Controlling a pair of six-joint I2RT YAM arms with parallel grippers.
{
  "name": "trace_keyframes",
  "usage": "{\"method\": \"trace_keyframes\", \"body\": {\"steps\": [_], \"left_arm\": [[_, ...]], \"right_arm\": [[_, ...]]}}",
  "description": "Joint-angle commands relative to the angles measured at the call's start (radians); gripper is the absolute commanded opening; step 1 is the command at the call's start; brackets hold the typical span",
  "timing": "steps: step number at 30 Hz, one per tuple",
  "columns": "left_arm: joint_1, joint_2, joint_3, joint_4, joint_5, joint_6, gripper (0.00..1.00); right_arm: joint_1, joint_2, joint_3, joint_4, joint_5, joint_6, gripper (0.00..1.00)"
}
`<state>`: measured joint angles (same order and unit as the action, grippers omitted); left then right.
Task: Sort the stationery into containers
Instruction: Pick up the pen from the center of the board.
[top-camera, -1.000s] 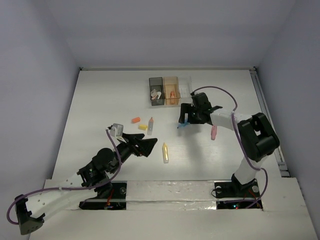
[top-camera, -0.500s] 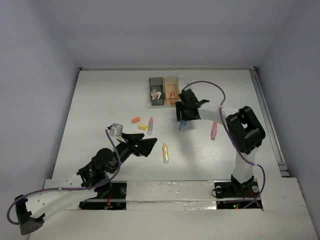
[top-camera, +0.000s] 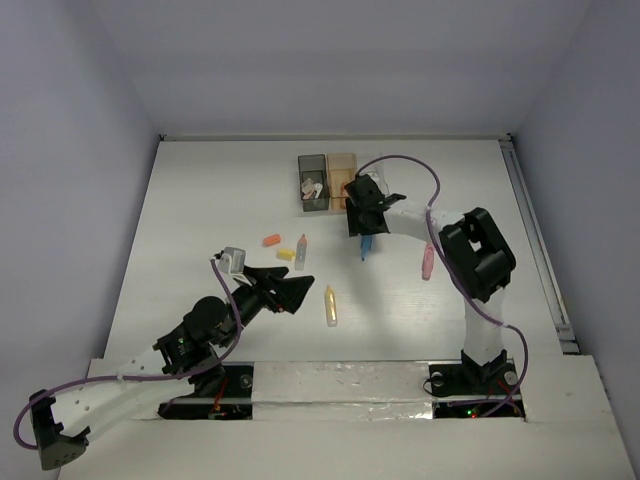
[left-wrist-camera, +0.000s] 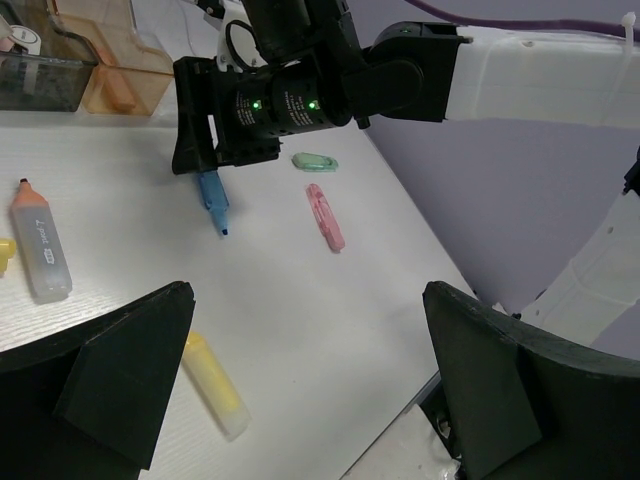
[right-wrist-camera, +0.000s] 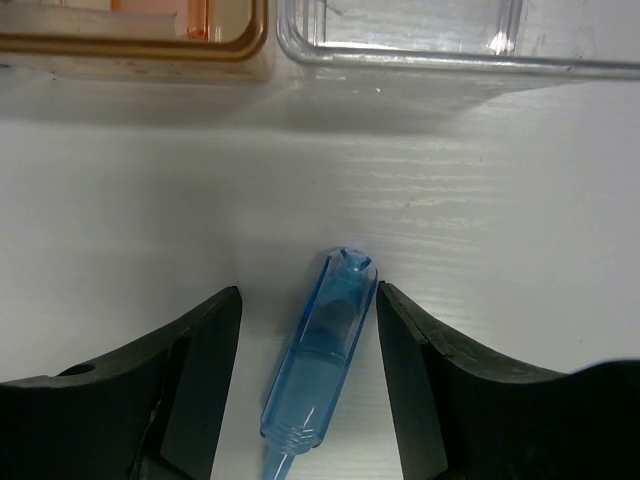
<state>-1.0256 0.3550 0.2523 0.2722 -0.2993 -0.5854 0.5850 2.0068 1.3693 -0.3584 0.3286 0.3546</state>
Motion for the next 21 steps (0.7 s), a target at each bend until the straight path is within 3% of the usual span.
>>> {"method": "trace_keyframes", "body": {"steps": [1,5,9,16,19,21], "left_arm": [[0.001,-0.016,0.001,0.025,-0.008,-0.004,0.99],[0.001,-0.017,0.002,0.021,-0.008,-0.004,0.99],[0.001,-0.017,0.002,0.018,-0.011,-0.004,0.99],[0.001,-0.013,0.004,0.024,-0.009,-0.004,0.99],[0.001,-0.01,0.005,0.024,-0.008,-0.002,0.99],[0.001,-0.011,0.008,0.019,-0.008,-0.002,0.99]], "right_arm": [[0.006,0.053,0.013,-0.05,0.047,-0.009,0.63],[0.006,0.066,0.02,-0.043,0.053,-0.009,0.61],[0.006,0.067,0.02,-0.045,0.056,-0.006,0.52],[0.006,0.037,-0.015,-0.044,0.067,0.018,0.56],[0.006,0.04,-0.018,-0.037,0.059,0.018,0.48],[0.006,0.04,-0.016,-0.039,0.061,0.021,0.37]]}}
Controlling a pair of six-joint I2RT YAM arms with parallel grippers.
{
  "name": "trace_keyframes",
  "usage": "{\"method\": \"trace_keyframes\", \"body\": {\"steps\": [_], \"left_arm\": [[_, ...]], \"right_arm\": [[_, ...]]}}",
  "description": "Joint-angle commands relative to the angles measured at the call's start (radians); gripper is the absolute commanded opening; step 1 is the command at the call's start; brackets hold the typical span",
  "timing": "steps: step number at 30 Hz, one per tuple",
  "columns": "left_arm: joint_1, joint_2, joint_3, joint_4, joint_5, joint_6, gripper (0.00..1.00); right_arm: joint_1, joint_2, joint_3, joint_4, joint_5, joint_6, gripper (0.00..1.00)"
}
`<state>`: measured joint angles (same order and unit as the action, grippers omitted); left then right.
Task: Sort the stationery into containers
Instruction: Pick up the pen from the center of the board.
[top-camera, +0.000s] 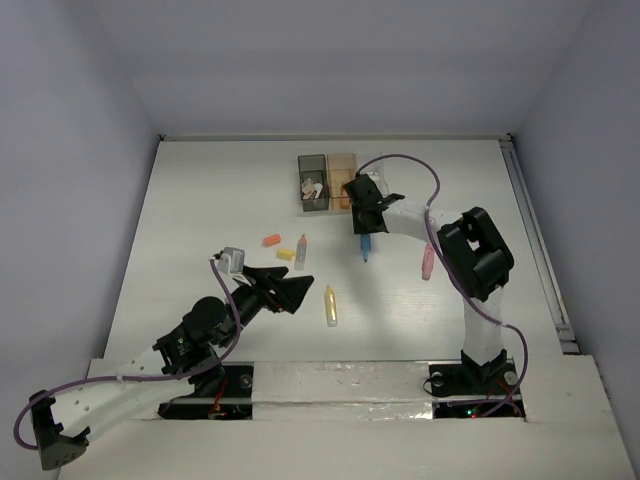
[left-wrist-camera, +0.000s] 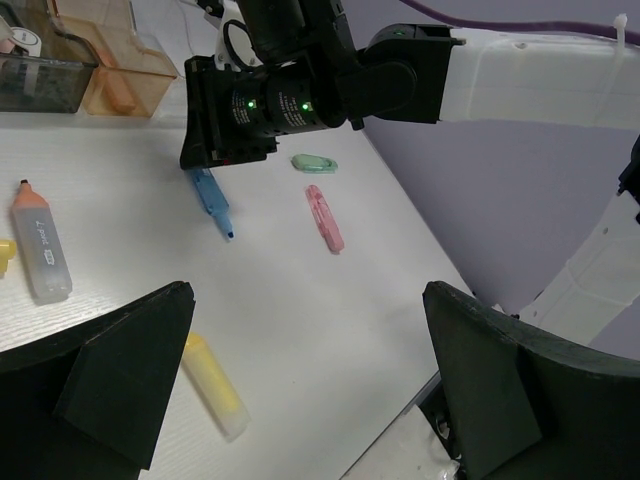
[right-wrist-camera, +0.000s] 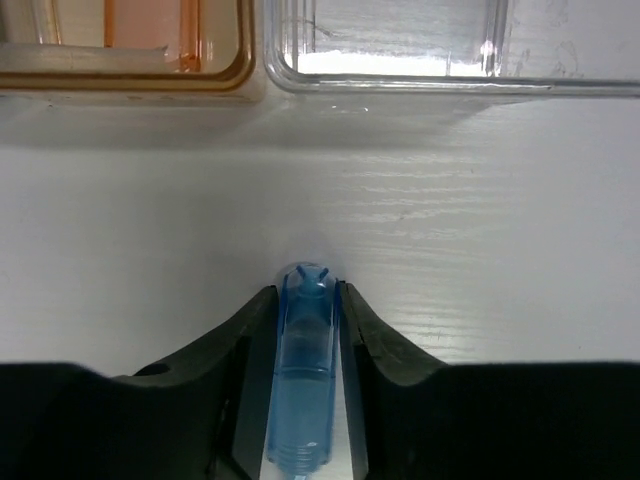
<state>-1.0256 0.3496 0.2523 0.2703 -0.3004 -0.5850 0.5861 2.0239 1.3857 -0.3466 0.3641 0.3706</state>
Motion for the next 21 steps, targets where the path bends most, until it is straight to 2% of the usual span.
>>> {"method": "trace_keyframes", "body": {"steps": [1,2,3,6,9,15,21], "left_arm": [[0.001,-0.008,0.01,0.02,-0.006,-0.003,0.99],[0.001,-0.011,0.01,0.015,-0.008,-0.004,0.99],[0.001,-0.015,0.008,0.015,-0.009,-0.004,0.99],[0.001,-0.015,0.008,0.014,-0.009,-0.006,0.99],[0.001,-0.008,0.008,0.018,-0.006,-0.01,0.99],[0.001,0.031,0.013,0.043,0.003,-0.012,0.99],[0.001,0.065,0.048,0.053,-0.032,0.02,0.99]], "right_arm": [[0.004,0.021,-0.036,-0.048,0.026,0.008,0.34],[0.004,0.019,-0.037,-0.046,0.026,0.008,0.33],[0.004,0.016,-0.037,-0.045,0.026,0.008,0.24],[0.004,0.001,-0.043,-0.037,0.029,0.01,0.1],[0.004,-0.056,-0.074,0.007,0.024,0.007,0.01],[0.014,-0.324,-0.213,0.211,-0.095,-0.028,0.0],[0.023,-0.566,-0.309,0.336,-0.238,-0.035,0.0]]}}
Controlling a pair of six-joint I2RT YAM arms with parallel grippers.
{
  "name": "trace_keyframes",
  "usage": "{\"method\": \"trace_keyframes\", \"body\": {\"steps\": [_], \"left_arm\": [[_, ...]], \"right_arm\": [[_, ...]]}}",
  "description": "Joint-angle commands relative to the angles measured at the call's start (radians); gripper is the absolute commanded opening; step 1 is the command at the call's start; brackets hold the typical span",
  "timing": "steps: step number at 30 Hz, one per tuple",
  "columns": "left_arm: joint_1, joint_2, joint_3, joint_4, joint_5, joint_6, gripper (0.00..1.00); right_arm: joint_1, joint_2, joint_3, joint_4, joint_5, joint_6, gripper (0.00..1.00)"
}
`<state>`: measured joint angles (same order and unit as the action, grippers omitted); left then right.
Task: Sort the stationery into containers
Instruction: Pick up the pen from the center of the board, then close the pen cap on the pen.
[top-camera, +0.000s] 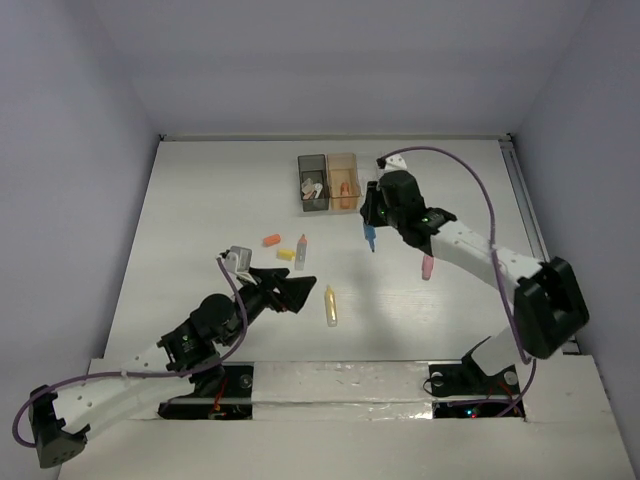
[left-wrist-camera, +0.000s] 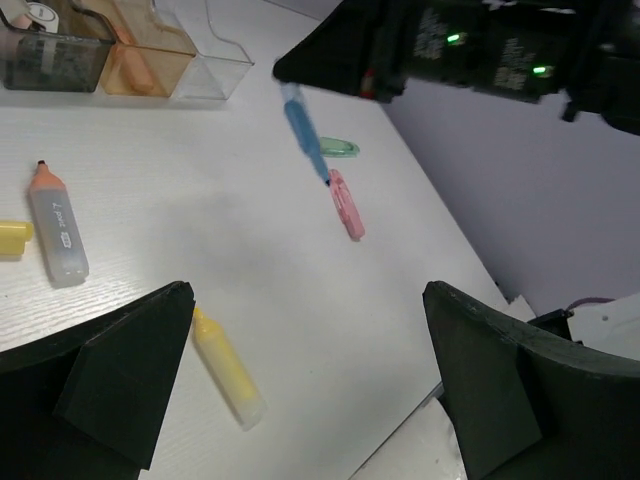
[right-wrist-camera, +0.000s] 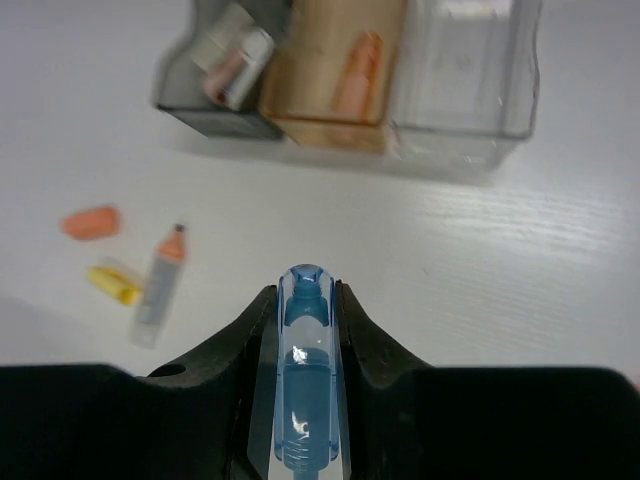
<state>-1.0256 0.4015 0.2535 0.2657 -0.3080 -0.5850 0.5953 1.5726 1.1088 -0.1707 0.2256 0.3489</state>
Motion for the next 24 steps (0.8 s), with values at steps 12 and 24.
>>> {"method": "trace_keyframes", "body": {"steps": [12,24], "left_arm": [[0.001,0.137,0.128,0.144,-0.04,0.054,0.99],[0.001,0.361,0.204,0.306,-0.002,0.134,0.79]], "right_arm": [[0.014,-0.293,-0.175,0.439,-0.388,0.062,0.0],[0.032,-0.293,-0.129,0.41,-0.503,0.213,0.0]]}}
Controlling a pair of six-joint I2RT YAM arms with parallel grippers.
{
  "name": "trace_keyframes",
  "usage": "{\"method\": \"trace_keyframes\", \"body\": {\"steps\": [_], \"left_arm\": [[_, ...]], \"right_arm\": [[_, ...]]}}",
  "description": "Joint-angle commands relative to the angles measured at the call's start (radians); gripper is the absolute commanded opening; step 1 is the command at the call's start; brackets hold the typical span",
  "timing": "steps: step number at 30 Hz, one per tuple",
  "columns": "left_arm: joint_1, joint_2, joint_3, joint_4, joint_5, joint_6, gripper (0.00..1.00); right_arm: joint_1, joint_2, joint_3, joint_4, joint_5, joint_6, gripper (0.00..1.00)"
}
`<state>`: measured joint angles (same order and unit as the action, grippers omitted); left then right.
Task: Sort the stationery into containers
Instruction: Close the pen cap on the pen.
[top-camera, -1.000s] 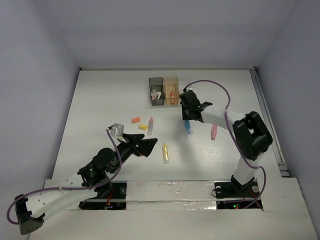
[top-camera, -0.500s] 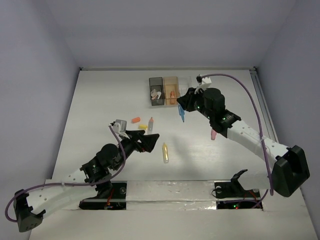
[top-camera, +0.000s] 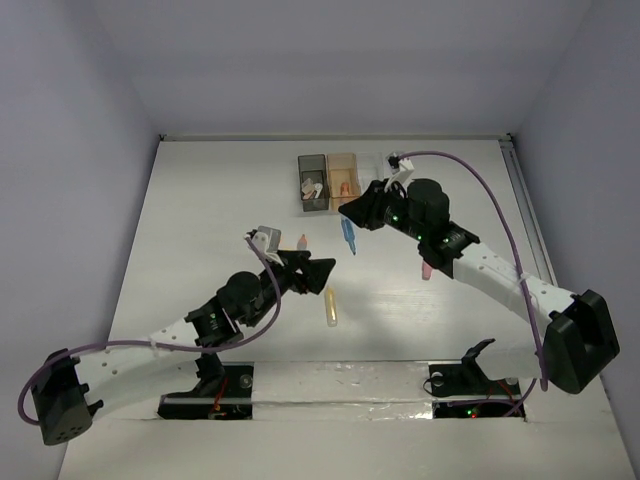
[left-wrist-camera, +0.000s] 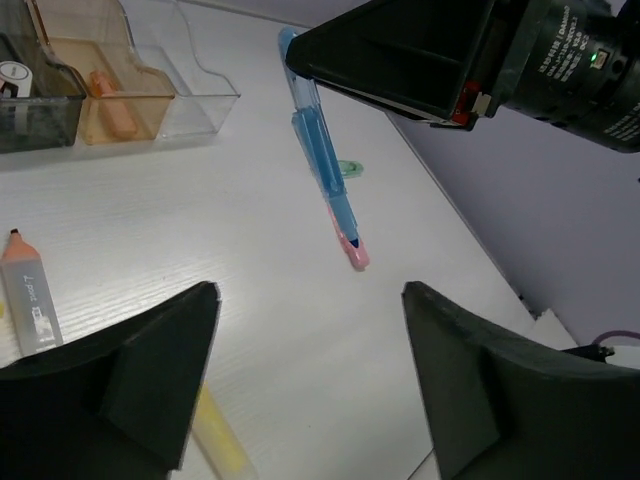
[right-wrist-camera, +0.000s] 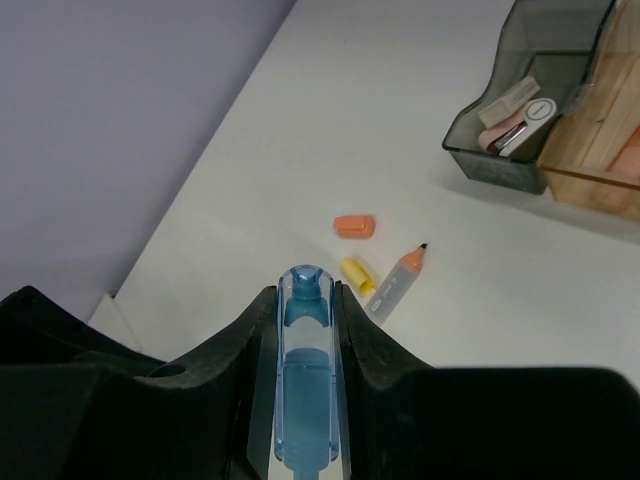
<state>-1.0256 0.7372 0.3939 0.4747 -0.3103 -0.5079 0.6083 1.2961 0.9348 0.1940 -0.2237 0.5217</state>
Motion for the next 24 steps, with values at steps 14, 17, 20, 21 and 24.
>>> {"method": "trace_keyframes", "body": {"steps": [14,17,20,21,24], "left_arm": [[0.01,0.238,0.144,0.15,0.022,0.068,0.0],[0.01,0.271,0.16,0.165,0.051,0.068,0.0],[0.01,0.297,0.166,0.176,0.063,0.06,0.0],[0.01,0.301,0.166,0.179,0.066,0.058,0.0],[0.01,0.306,0.166,0.186,0.077,0.055,0.0]], "right_arm": [[0.061,-0.038,0.059,0.036,-0.039,0.037,0.0],[0.082,-0.034,0.064,0.033,-0.02,0.031,0.0],[0.093,-0.026,0.07,0.027,-0.005,0.021,0.0],[0.093,-0.024,0.07,0.025,0.001,0.018,0.0],[0.102,-0.021,0.065,0.033,0.012,0.015,0.0]]}}
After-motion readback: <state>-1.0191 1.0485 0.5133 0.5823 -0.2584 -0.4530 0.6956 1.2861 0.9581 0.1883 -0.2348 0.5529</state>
